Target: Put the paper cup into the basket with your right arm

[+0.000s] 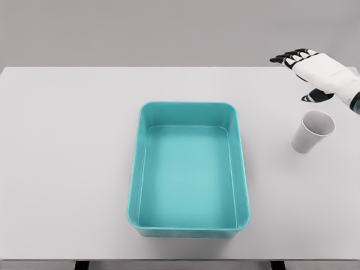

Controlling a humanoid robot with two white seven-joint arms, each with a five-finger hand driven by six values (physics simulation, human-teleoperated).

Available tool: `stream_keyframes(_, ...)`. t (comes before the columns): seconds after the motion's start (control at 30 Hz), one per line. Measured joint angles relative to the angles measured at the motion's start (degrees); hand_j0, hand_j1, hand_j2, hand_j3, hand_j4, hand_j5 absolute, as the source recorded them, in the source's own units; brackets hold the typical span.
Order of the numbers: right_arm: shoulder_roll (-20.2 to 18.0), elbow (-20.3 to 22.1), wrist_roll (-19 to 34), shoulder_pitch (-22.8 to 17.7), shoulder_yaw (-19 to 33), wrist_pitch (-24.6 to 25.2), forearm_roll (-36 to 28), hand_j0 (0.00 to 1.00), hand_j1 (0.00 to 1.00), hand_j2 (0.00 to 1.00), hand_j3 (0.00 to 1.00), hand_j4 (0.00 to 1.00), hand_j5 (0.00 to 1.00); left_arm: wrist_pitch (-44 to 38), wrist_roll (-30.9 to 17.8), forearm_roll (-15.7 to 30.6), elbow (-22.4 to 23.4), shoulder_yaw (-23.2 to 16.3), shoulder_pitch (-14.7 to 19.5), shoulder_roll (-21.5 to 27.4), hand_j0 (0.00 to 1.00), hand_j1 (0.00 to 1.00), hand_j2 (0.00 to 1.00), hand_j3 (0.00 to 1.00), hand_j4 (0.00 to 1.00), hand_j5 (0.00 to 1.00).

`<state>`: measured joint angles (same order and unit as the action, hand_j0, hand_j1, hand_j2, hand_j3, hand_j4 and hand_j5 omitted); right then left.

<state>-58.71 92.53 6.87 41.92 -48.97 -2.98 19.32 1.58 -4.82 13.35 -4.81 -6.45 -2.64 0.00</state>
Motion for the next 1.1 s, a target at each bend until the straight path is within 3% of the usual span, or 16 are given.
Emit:
stream_keyframes(0.2,-0.3,1.0,-0.2,0.4,0.2,-0.2,-0.4,1.0,1.0,1.0,1.0,1.0,1.0,0.0,0.0,0.0,0.0,0.0,0.0,0.0,1.0,1.0,1.0,1.0,1.0,1.0)
stream_keyframes(0.33,-1.0,-0.4,-0.3,0.4,4.6,2.8,-4.1,1.0,1.0,1.0,1.0,1.0,1.0,0.0,0.0,0.0,0.0,0.0,0.0,0.0,1.0,1.0,1.0,1.0,1.0,1.0)
stream_keyframes(0.37,-1.5,-2.3,0.2,0.4,5.5,2.5,-6.4,1.0,1.0,1.0,1.0,1.0,1.0,0.0,0.0,0.0,0.0,0.0,0.0,0.0,1.0,1.0,1.0,1.0,1.0,1.0)
stream_keyframes(0.43,-2.3,-8.1,4.8,0.4,8.0,-3.9,-10.7,1.0,1.0,1.0,1.0,1.0,1.0,0.0,0.0,0.0,0.0,0.0,0.0,0.0,1.0,1.0,1.0,1.0,1.0,1.0)
stream_keyframes(0.53,-3.4,-18.6,16.8,0.0,13.7,-12.3,-19.2,1.0,1.0,1.0,1.0,1.0,1.0,0.0,0.0,0.0,0.0,0.0,0.0,0.0,1.0,1.0,1.0,1.0,1.0,1.0)
stream_keyframes(0.67,-4.5,-24.9,24.8,-1.0,13.9,-15.9,-25.5,1.0,1.0,1.0,1.0,1.0,1.0,0.0,0.0,0.0,0.0,0.0,0.0,0.0,1.0,1.0,1.0,1.0,1.0,1.0)
stream_keyframes(0.87,-2.7,-35.5,27.7,-2.9,13.6,-22.8,-45.9,1.0,1.0,1.0,1.0,1.0,1.0,0.0,0.0,0.0,0.0,0.0,0.0,0.0,1.0,1.0,1.0,1.0,1.0,1.0)
stream_keyframes(1.0,1.3,-42.7,28.0,-5.7,13.7,-26.5,-51.7,1.0,1.0,1.0,1.0,1.0,1.0,0.0,0.0,0.0,0.0,0.0,0.0,0.0,1.0,1.0,1.0,1.0,1.0,1.0)
stream_keyframes(1.1,3.3,-44.8,28.1,-7.6,13.7,-28.0,-53.1,1.0,1.0,1.0,1.0,1.0,1.0,0.0,0.0,0.0,0.0,0.0,0.0,0.0,1.0,1.0,1.0,1.0,1.0,1.0)
